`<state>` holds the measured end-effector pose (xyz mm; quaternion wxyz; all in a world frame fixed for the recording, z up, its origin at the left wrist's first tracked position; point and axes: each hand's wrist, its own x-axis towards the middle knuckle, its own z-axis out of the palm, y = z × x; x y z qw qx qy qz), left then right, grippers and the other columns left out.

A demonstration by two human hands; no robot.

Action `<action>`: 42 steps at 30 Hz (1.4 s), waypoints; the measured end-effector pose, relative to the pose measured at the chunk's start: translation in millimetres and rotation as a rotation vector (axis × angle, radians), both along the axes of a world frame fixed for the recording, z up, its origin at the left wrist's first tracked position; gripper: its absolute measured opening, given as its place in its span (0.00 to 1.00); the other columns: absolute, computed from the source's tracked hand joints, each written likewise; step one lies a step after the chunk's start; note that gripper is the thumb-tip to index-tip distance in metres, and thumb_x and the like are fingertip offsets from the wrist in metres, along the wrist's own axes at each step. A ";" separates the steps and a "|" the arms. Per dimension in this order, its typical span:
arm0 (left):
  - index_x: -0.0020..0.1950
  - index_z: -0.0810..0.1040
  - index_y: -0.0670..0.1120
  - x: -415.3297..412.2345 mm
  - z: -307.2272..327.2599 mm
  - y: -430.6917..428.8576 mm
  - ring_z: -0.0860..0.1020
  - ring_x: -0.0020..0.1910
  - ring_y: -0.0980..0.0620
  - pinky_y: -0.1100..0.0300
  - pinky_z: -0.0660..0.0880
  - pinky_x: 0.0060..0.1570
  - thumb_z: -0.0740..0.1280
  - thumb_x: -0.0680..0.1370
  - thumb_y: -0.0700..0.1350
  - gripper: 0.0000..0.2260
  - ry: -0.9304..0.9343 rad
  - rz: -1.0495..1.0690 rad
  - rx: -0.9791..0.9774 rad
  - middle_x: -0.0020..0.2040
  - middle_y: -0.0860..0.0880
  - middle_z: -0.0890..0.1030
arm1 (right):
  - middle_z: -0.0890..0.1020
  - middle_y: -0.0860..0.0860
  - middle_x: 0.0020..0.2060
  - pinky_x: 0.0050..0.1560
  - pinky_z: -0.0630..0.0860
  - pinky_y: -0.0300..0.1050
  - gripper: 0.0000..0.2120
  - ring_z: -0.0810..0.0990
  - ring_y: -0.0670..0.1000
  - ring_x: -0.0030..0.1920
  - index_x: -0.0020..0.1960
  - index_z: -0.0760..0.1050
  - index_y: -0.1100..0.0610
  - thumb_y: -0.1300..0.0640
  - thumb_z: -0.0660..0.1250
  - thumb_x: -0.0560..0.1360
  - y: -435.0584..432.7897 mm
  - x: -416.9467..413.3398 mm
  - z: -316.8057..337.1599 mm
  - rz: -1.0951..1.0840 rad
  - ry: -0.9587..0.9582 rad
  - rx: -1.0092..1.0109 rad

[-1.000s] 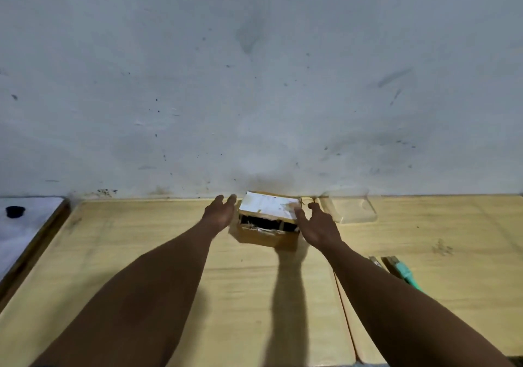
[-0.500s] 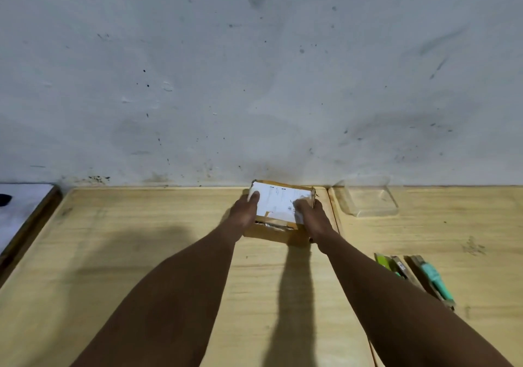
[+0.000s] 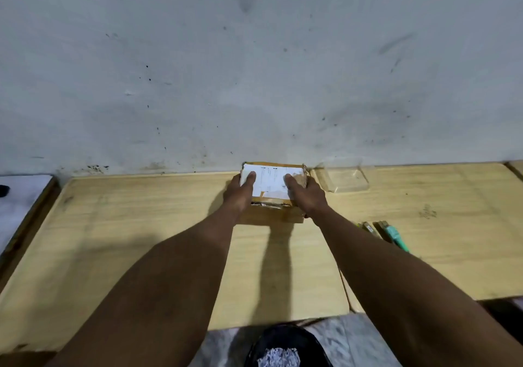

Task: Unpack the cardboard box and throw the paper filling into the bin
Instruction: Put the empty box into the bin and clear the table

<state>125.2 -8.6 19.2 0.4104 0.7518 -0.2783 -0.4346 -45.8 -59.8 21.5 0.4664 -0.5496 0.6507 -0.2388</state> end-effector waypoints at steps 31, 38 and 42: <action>0.73 0.67 0.51 -196.2 -191.6 322.8 0.78 0.59 0.42 0.50 0.74 0.62 0.67 0.75 0.59 0.29 0.125 -0.141 0.516 0.65 0.45 0.78 | 0.81 0.52 0.57 0.56 0.78 0.51 0.40 0.81 0.55 0.55 0.63 0.71 0.50 0.26 0.69 0.60 344.7 -213.4 -185.8 -0.106 0.184 0.419; 0.76 0.66 0.48 -182.2 -255.6 300.9 0.74 0.65 0.43 0.52 0.73 0.60 0.67 0.78 0.57 0.29 0.163 -0.214 0.624 0.71 0.45 0.72 | 0.80 0.54 0.62 0.51 0.71 0.43 0.38 0.79 0.57 0.60 0.72 0.68 0.52 0.35 0.72 0.70 324.7 -206.2 -255.2 -0.073 0.164 0.505; 0.77 0.62 0.50 -176.0 -274.5 283.8 0.74 0.65 0.45 0.53 0.72 0.64 0.71 0.72 0.58 0.36 0.202 -0.281 0.620 0.73 0.46 0.71 | 0.78 0.54 0.66 0.60 0.74 0.49 0.45 0.77 0.60 0.63 0.75 0.64 0.49 0.29 0.69 0.65 313.4 -207.5 -267.0 -0.017 0.193 0.594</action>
